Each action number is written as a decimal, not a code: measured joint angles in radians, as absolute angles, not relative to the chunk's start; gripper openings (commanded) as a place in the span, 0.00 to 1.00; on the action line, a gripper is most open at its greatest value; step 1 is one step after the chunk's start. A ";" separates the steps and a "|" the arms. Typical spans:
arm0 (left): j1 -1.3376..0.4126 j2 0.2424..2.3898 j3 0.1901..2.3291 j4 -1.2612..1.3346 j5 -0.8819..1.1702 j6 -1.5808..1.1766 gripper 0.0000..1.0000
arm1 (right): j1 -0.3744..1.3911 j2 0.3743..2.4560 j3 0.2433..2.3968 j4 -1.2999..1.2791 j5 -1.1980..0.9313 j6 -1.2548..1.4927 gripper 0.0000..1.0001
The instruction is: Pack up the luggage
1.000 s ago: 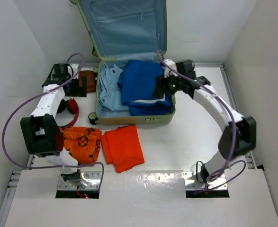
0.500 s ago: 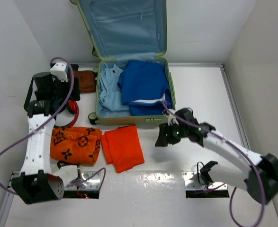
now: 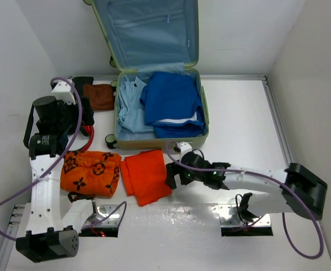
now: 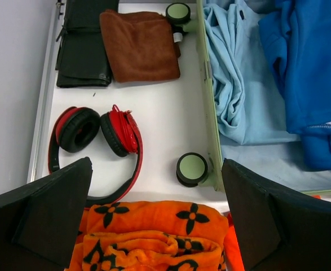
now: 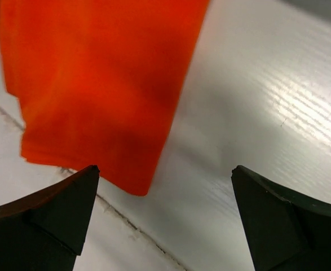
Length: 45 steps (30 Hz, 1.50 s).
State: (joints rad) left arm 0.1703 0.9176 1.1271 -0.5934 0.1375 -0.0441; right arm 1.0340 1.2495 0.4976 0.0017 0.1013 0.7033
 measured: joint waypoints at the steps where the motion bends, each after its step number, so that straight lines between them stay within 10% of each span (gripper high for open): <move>1: 0.170 0.912 1.127 -0.595 0.135 -0.045 1.00 | 1.050 1.278 0.500 0.010 0.127 0.723 1.00; 18: 0.170 0.879 1.128 -0.598 0.017 -0.034 1.00 | 1.104 1.737 0.843 -0.028 0.328 0.946 0.96; 27: 0.179 0.881 1.148 -0.599 -0.049 -0.027 1.00 | 1.096 1.824 0.944 -0.057 0.350 0.889 0.64; 33: 0.179 0.882 1.168 -0.597 -0.061 -0.026 1.00 | 1.151 1.801 0.861 0.095 0.353 0.711 0.00; 45: 0.179 0.899 1.168 -0.597 -0.067 -0.008 1.00 | 1.129 1.430 0.638 0.014 0.119 0.141 0.00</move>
State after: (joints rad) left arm 0.1787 0.8993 1.1675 -0.5972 -0.0669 -0.0078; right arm 1.1294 1.4296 0.6376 0.0139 0.1188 0.1413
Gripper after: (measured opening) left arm 0.995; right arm 0.091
